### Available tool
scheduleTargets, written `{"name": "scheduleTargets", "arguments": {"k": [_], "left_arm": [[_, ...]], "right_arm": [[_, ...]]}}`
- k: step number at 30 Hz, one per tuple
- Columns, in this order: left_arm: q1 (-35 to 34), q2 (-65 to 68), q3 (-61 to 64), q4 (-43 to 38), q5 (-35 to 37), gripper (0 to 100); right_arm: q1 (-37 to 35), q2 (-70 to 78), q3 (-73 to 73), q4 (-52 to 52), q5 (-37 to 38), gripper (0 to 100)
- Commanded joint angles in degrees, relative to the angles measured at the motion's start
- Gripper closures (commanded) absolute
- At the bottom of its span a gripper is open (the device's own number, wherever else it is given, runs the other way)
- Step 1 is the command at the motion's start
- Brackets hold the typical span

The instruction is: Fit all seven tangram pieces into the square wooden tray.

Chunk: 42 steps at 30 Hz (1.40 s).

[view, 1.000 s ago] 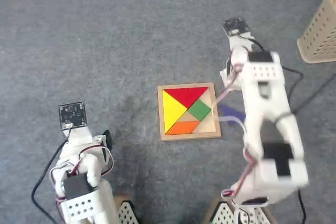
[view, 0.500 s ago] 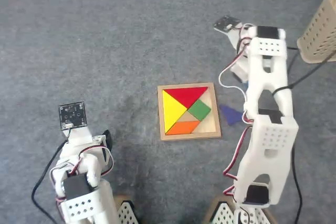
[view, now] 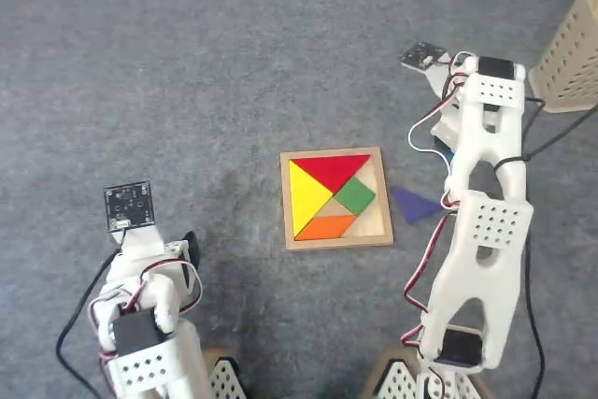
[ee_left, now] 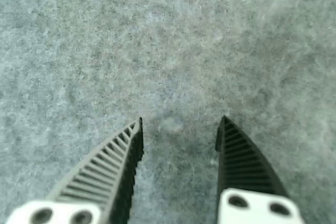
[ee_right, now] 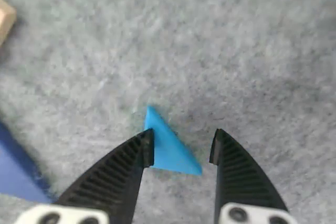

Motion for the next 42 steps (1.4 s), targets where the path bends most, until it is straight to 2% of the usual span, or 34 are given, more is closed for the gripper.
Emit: {"name": "scheduleTargets", "arguments": {"k": [1,6,11,18,21,25,30,36,39,42], "left_arm": [[0.2,-0.8,-0.7,0.3,-0.3,78],[0.2,-0.8,-0.7,0.3,-0.3,78],[0.2,-0.8,-0.7,0.3,-0.3,78],[0.2,-0.8,-0.7,0.3,-0.3,78],[0.2,-0.8,-0.7,0.3,-0.3,78],[0.2,-0.8,-0.7,0.3,-0.3,78],[0.2,-0.8,-0.7,0.3,-0.3,78],[0.2,-0.8,-0.7,0.3,-0.3,78],[0.2,-0.8,-0.7,0.3,-0.3,78],[0.2,-0.8,-0.7,0.3,-0.3,78]], "right_arm": [[0.7,3.0,-4.1,0.2,0.5,82.6],[0.6,3.8,-4.4,7.2,-1.1,92.3],[0.9,3.7,-4.4,12.2,-4.6,92.9],[1.0,3.6,-4.4,13.6,-11.3,93.5],[1.0,3.3,-4.4,13.6,-14.4,99.6],[0.7,-0.7,-4.4,14.5,-19.5,99.1],[-0.8,-12.5,-1.1,16.2,-25.5,99.1],[-9.7,-32.0,17.9,12.4,-31.0,99.1],[-16.9,-40.5,31.4,4.4,-35.7,99.1],[-24.0,-45.1,44.2,-8.0,-44.9,99.1]]}}
